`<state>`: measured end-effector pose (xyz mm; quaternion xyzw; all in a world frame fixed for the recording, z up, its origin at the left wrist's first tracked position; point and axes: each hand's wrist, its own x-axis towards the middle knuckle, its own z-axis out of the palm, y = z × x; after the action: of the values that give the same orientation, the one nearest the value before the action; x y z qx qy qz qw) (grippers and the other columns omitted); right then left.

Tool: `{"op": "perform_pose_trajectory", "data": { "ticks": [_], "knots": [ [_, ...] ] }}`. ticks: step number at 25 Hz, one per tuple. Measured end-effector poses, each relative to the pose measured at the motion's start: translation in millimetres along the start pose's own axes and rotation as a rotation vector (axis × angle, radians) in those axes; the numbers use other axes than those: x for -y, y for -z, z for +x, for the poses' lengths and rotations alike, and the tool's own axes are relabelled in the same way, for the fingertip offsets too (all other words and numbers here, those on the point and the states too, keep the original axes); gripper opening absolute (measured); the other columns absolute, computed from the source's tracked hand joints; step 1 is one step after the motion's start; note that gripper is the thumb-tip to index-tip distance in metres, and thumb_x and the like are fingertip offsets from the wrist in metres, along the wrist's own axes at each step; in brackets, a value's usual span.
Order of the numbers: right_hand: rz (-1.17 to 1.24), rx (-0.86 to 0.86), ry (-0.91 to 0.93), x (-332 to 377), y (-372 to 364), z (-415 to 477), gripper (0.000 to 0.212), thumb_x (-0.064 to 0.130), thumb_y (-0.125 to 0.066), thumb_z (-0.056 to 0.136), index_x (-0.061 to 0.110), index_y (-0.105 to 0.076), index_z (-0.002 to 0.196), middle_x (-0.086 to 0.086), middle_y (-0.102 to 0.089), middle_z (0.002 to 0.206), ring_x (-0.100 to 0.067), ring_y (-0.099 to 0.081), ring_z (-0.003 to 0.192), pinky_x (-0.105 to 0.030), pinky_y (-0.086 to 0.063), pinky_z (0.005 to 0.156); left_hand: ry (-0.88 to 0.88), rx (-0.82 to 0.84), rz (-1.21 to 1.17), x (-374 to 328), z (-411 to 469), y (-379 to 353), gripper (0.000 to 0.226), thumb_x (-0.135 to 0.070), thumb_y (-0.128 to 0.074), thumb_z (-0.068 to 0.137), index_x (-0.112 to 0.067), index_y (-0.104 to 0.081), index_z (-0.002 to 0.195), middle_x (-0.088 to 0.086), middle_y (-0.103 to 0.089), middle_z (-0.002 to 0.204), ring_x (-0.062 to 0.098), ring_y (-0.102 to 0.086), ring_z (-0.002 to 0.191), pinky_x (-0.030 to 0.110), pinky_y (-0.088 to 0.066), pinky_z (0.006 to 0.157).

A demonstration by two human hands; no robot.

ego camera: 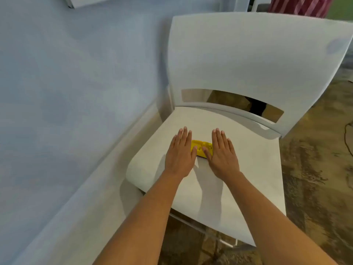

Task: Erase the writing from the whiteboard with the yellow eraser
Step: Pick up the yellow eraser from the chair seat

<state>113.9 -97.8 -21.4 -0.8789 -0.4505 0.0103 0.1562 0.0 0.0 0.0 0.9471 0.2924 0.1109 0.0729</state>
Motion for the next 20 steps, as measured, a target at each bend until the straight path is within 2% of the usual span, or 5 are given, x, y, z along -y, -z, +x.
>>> {"op": "perform_pose_trajectory", "data": {
  "ticks": [4, 7, 10, 15, 20],
  "knots": [
    [0.008, 0.122, -0.029, -21, -32, 2, 0.069, 0.05, -0.026, 0.099, 0.013, 0.002, 0.15, -0.004, 0.001, 0.159, -0.02, 0.004, 0.145, -0.034, -0.001, 0.118, 0.038, 0.14, -0.056, 3, 4, -40, 0.055, -0.03, -0.028, 0.103, -0.011, -0.006, 0.151, 0.008, -0.003, 0.161, 0.021, -0.002, 0.148, 0.031, -0.008, 0.121],
    [-0.041, 0.097, 0.006, -30, -44, 8, 0.073, 0.053, -0.037, 0.096, 0.014, -0.009, 0.15, -0.005, -0.017, 0.155, -0.024, -0.015, 0.142, -0.035, -0.013, 0.115, 0.068, 0.171, -0.141, 3, 4, -58, 0.054, -0.028, -0.032, 0.103, -0.013, -0.011, 0.15, 0.007, -0.009, 0.16, 0.021, -0.015, 0.146, 0.03, -0.017, 0.118],
    [-0.122, 0.043, 0.022, -29, -45, 15, 0.07, 0.054, -0.043, 0.093, 0.016, -0.02, 0.147, -0.007, -0.037, 0.14, -0.025, -0.036, 0.125, -0.034, -0.027, 0.104, 0.099, 0.183, -0.197, 5, 4, -59, 0.051, -0.025, -0.036, 0.102, -0.012, -0.02, 0.148, 0.007, -0.019, 0.158, 0.021, -0.026, 0.143, 0.03, -0.023, 0.116],
    [-0.221, 0.1, 0.053, -8, -33, 22, 0.06, 0.058, -0.04, 0.092, 0.01, -0.037, 0.129, -0.008, -0.044, 0.116, -0.022, -0.044, 0.101, -0.029, -0.038, 0.083, 0.07, 0.164, -0.24, 15, 6, -32, 0.034, -0.017, -0.037, 0.1, -0.008, -0.045, 0.132, 0.011, -0.049, 0.136, 0.026, -0.048, 0.123, 0.032, -0.038, 0.101],
    [0.184, 0.012, 0.123, 44, -3, 24, 0.065, 0.048, -0.06, 0.086, 0.009, -0.036, 0.132, -0.01, -0.048, 0.121, -0.023, -0.052, 0.1, -0.03, -0.043, 0.079, 0.037, -0.065, -0.192, 40, -2, 43, 0.034, -0.016, -0.039, 0.101, -0.005, -0.051, 0.13, 0.012, -0.055, 0.133, 0.025, -0.052, 0.12, 0.033, -0.041, 0.104]
  ]
}}
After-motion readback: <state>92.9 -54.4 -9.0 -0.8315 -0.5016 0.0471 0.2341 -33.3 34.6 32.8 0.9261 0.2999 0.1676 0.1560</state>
